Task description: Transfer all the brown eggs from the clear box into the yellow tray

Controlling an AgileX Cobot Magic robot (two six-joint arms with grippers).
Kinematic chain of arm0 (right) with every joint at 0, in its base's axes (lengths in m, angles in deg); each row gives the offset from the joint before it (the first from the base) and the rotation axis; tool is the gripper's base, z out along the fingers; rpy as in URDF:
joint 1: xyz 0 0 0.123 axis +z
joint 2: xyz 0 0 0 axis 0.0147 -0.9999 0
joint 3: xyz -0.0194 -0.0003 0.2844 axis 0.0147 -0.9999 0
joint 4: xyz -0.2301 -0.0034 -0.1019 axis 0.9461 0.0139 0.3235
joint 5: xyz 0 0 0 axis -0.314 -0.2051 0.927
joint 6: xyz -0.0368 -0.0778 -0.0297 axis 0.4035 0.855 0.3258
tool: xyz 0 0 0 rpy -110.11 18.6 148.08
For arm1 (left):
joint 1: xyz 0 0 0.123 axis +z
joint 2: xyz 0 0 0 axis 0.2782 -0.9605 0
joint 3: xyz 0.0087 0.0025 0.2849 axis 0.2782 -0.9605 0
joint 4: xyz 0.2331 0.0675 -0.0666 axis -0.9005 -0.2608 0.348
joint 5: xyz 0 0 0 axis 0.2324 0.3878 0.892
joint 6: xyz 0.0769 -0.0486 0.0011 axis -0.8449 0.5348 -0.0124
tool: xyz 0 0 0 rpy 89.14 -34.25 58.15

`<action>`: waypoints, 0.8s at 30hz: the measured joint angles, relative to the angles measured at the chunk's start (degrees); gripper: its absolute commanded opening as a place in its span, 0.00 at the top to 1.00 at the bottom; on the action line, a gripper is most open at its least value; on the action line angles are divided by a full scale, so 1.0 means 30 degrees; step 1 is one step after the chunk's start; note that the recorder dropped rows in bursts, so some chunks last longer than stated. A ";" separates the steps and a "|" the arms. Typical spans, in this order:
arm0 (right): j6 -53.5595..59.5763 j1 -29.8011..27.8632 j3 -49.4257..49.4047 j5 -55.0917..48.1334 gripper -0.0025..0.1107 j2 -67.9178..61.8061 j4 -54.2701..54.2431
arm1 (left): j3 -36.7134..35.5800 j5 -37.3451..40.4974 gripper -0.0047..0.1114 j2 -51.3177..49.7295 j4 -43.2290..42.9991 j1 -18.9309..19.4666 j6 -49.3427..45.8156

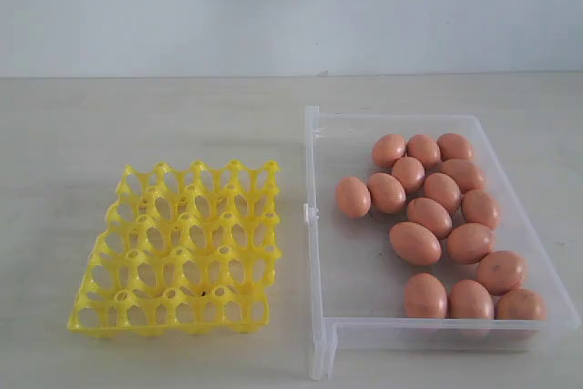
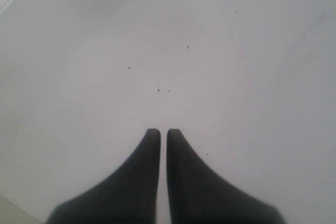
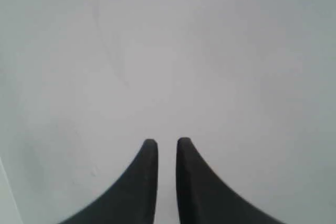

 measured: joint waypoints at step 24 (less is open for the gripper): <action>-2.1831 0.2741 1.5898 0.5804 0.98 -2.7980 3.0725 | 0.0000 0.0000 0.92 0.0000 0.0000 0.0000 0.0000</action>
